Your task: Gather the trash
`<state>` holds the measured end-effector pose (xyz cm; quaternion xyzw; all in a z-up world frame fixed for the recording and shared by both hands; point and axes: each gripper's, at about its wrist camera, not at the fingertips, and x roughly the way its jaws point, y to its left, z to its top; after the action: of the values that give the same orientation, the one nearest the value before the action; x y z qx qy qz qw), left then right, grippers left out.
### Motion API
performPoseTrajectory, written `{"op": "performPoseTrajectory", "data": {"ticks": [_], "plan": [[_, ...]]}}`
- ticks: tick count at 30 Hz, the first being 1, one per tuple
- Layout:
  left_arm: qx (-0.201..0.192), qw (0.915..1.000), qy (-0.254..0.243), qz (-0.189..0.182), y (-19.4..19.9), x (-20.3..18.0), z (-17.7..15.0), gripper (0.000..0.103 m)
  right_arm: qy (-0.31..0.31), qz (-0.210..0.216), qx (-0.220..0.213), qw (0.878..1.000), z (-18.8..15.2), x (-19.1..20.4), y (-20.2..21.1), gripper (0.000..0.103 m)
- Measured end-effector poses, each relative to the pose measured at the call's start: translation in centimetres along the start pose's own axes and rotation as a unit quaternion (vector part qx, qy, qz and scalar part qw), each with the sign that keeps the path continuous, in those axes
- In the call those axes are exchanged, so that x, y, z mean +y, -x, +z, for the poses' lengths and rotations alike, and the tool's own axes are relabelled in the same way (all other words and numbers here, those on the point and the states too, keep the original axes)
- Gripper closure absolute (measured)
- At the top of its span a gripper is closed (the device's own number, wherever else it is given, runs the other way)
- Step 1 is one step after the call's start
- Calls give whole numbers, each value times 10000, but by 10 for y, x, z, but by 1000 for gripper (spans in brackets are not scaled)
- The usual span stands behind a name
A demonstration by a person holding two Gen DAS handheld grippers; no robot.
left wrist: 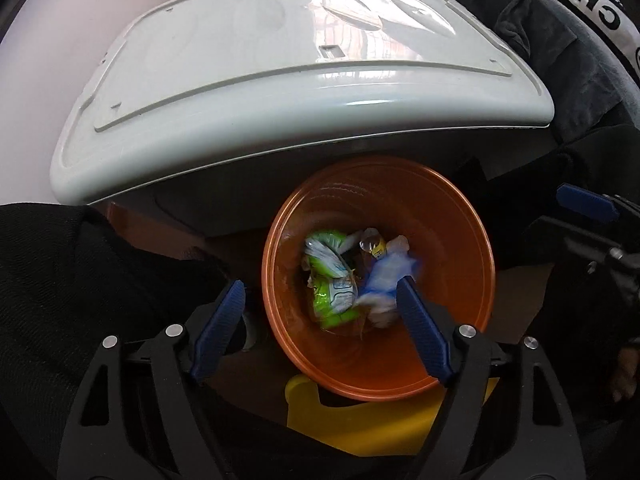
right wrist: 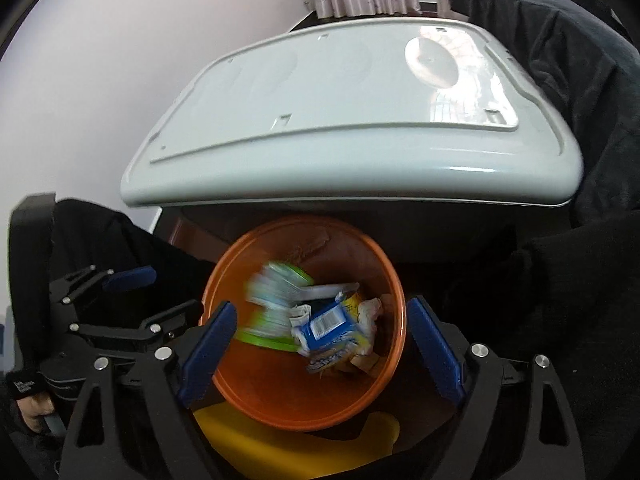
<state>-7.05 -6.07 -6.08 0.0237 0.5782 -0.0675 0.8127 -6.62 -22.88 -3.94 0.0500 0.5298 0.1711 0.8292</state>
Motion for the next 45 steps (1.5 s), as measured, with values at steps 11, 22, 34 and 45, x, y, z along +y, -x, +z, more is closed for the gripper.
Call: {"op": "performPoseTrajectory", "data": {"ticks": [11,22,34,45], "plan": [[-226,9995,202,20,10,14,5,27,-167,2,-210,9996,6,-11,10,18],[-2048,9775,493,54,60,35,71,22,63,-713,-1541,9855,67,-24,27,5],[-2450,9668,722,63,39,43,123,22,76,-1360,-2360,9622,111,-31,15,5],[-2259,9705,810,232,21,52,118,21,15,-1626,-2446,9559,114,-28,8,5]]}}
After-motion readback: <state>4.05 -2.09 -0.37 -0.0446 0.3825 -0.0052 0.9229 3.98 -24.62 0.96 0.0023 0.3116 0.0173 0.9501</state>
